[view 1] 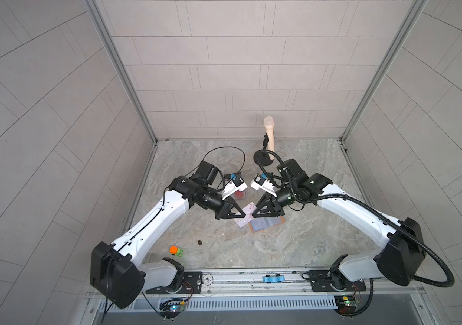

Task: Take the credit cards out of the card holder
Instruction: Pass the credit card, then place the credit card in the storage box.

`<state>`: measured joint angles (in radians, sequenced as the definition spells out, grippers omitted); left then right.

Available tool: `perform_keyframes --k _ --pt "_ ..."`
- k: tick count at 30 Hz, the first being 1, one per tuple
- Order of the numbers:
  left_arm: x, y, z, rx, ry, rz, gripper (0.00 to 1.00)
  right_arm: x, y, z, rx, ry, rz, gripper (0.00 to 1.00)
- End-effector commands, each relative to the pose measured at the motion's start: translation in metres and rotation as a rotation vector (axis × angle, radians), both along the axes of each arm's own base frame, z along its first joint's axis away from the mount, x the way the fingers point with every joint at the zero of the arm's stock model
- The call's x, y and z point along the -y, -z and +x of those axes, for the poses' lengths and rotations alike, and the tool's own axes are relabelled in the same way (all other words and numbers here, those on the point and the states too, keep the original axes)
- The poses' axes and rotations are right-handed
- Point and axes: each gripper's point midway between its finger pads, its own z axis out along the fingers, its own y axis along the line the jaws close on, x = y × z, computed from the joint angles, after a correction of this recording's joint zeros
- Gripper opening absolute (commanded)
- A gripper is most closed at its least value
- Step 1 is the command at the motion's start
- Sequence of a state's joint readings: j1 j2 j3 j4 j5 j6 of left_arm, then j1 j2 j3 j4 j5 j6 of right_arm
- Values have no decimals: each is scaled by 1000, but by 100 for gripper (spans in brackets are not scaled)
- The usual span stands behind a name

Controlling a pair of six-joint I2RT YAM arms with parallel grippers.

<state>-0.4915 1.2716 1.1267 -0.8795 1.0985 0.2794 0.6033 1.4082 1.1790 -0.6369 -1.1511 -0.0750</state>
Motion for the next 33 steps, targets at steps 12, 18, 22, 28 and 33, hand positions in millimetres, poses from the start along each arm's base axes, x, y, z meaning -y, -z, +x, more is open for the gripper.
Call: perform_keyframes --k 12,18,22,28,33 --pt "-31 10 79 307 -284 243 0 68 47 70 207 557 -387 64" --pt "-42 15 107 502 -255 351 0 111 62 94 280 803 -545 66" --pt "-47 26 119 601 -195 417 0 132 74 97 287 883 -643 67" --pt "-41 19 124 707 -36 413 0 137 79 89 267 909 -626 67" --pt "-37 26 146 735 37 428 0 141 84 80 247 919 -611 67"
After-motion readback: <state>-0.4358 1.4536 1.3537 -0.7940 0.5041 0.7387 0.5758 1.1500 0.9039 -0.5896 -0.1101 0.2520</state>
